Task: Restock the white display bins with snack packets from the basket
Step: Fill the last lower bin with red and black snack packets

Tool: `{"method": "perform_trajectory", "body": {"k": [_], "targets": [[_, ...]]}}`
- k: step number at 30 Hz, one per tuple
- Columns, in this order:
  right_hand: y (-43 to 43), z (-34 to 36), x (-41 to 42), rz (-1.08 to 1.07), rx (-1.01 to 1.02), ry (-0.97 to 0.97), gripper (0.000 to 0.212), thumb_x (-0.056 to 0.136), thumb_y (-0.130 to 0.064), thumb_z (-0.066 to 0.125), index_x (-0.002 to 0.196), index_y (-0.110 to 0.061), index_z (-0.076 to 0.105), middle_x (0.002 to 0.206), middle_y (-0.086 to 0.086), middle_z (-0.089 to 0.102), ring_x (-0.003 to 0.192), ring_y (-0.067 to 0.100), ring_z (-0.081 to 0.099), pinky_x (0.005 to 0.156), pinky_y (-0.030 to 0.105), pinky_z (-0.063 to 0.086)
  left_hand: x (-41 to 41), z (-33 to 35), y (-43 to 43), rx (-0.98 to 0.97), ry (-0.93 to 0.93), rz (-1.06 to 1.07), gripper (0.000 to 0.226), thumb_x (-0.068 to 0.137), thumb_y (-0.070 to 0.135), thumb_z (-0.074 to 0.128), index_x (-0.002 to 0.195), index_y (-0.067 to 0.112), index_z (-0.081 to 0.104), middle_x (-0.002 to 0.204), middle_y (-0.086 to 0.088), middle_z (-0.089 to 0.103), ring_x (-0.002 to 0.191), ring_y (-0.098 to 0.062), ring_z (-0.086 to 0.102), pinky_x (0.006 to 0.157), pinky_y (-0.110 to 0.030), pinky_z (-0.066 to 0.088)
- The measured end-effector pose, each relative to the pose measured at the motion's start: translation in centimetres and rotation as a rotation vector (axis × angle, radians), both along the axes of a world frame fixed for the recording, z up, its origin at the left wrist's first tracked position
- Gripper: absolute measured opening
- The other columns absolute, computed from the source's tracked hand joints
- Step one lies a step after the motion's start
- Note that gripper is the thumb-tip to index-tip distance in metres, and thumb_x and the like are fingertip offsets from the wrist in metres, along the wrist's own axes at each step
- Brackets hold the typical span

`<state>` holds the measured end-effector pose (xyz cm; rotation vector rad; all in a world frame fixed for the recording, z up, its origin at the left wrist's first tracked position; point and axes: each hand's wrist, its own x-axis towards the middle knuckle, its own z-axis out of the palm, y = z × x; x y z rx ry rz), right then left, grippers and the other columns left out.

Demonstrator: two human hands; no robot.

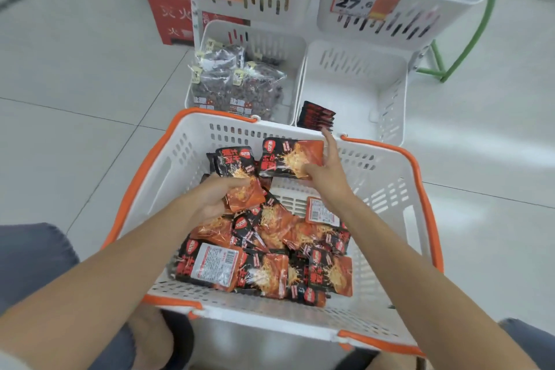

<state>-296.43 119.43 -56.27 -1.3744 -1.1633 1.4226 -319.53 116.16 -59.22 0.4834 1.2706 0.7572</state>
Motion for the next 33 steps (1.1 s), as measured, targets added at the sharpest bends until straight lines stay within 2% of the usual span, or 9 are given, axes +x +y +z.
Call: {"method": "perform_trajectory", "body": {"k": [4,7,11,17,20,23,26,29,33], "targets": [[-2.7,0.8,-3.2,0.027,0.081,-0.216,0.036,0.086,-0.019,0.072,0.115,-0.022,0.051,0.095,0.000,0.060,0.075,0.012,0.061,0.066,0.031,0.053,3.5,3.5,0.2,0.083,-0.122,-0.003,0.089,0.069,0.049,0.081,0.138,0.005,0.046,0.130,-0.017,0.062,0.116,-0.028,0.064,0.106,-0.048,0.045],[-2.9,1.0,-3.4,0.119,0.100,-0.393,0.035,0.077,-0.048,0.071,0.089,-0.025,0.048,0.093,0.000,0.056,0.084,0.016,0.057,0.084,0.035,0.049,5.0,4.8,0.4,0.168,0.018,-0.004,0.110,0.055,0.061,0.088,0.144,0.016,0.041,0.139,-0.007,0.056,0.122,-0.025,0.059,0.107,-0.049,0.043],[-0.2,3.5,-1.2,0.231,-0.126,-0.022,0.032,0.094,-0.025,0.059,0.124,-0.020,0.047,0.103,0.008,0.071,0.095,0.027,0.068,0.098,0.048,0.049,5.9,7.1,2.0,0.326,0.107,-0.123,0.030,0.090,0.028,0.068,0.117,0.018,0.064,0.108,-0.002,0.074,0.099,-0.016,0.070,0.081,-0.029,0.055],[6.2,8.0,2.5,0.255,0.137,-0.012,0.036,0.090,0.007,0.058,0.124,-0.004,0.053,0.111,0.014,0.067,0.097,0.023,0.066,0.083,0.030,0.055,8.7,11.7,9.3,0.814,0.490,-0.168,0.041,0.079,0.017,0.080,0.115,0.016,0.061,0.102,0.007,0.069,0.086,0.004,0.063,0.078,-0.016,0.051],[10.4,7.6,4.8,0.153,0.274,-0.188,0.039,0.087,0.006,0.062,0.119,-0.016,0.053,0.115,0.009,0.066,0.104,0.021,0.063,0.093,0.038,0.052,10.3,12.3,14.0,0.806,0.451,-0.178,0.059,0.075,0.016,0.084,0.124,0.016,0.051,0.111,0.004,0.064,0.097,-0.004,0.062,0.075,-0.014,0.049],[14.3,5.9,6.6,0.025,0.324,-0.314,0.040,0.090,-0.001,0.060,0.122,-0.021,0.049,0.116,0.004,0.063,0.108,0.021,0.061,0.096,0.043,0.051,11.7,11.6,18.5,0.770,0.437,-0.148,0.046,0.081,0.006,0.077,0.120,0.010,0.051,0.105,0.001,0.063,0.089,-0.008,0.063,0.064,-0.010,0.049],[17.7,4.3,7.5,-0.082,0.444,-0.561,0.041,0.090,-0.008,0.060,0.128,-0.016,0.048,0.112,0.003,0.063,0.102,0.020,0.060,0.089,0.036,0.049,12.9,10.1,22.4,0.887,0.570,-0.165,0.034,0.083,0.005,0.075,0.111,0.010,0.055,0.101,-0.002,0.066,0.090,-0.010,0.062,0.074,-0.018,0.045],[20.7,2.1,8.0,-0.061,0.493,-0.714,0.033,0.090,-0.010,0.061,0.123,-0.010,0.055,0.108,0.008,0.067,0.095,0.024,0.061,0.082,0.036,0.048,12.5,7.7,25.2,0.970,0.994,-0.275,0.031,0.083,0.025,0.076,0.109,0.018,0.063,0.111,0.001,0.064,0.114,-0.017,0.054,0.093,-0.032,0.039],[21.7,-0.2,8.3,0.342,-0.075,-0.356,0.037,0.092,-0.037,0.063,0.122,-0.016,0.062,0.109,-0.002,0.065,0.099,0.015,0.059,0.087,0.028,0.047,10.7,4.7,25.6,0.917,1.432,-0.703,0.034,0.088,0.040,0.068,0.120,0.027,0.066,0.156,0.001,0.030,0.144,-0.023,0.015,0.115,-0.043,0.012]]}}
